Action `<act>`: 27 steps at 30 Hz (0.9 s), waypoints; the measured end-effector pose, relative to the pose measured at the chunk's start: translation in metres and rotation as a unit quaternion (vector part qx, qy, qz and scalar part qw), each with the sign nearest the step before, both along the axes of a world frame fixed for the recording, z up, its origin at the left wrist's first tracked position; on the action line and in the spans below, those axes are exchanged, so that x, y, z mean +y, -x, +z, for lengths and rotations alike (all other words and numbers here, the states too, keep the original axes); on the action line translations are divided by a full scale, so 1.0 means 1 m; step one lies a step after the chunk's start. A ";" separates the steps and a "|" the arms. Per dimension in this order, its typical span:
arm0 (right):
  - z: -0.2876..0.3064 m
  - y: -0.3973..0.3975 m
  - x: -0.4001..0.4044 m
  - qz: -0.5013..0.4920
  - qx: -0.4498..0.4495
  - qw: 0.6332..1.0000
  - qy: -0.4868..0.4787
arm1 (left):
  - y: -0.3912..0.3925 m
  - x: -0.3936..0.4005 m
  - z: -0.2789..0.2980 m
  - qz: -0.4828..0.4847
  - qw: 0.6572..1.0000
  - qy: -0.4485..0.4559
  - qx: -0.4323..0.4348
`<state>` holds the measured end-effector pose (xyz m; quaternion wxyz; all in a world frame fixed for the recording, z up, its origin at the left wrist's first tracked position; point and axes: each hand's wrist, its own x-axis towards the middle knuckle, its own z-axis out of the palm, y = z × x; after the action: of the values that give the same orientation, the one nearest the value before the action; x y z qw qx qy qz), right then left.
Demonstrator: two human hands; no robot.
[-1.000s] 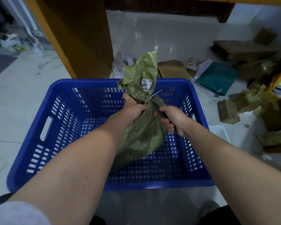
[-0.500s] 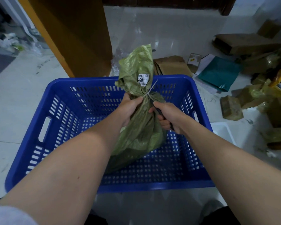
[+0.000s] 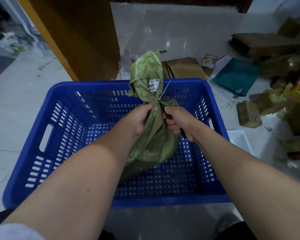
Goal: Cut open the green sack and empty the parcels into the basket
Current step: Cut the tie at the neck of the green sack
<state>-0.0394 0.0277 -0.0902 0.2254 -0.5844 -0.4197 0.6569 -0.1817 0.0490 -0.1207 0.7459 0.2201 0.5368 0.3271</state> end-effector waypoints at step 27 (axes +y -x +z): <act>-0.005 0.014 0.017 -0.262 0.350 0.870 0.229 | -0.013 0.015 -0.005 0.075 0.994 -0.042 0.063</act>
<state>-0.0532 0.0450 -0.0947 0.3810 -0.4403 0.0169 0.8129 -0.1690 0.0639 -0.1261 0.6743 0.2302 0.5833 0.3900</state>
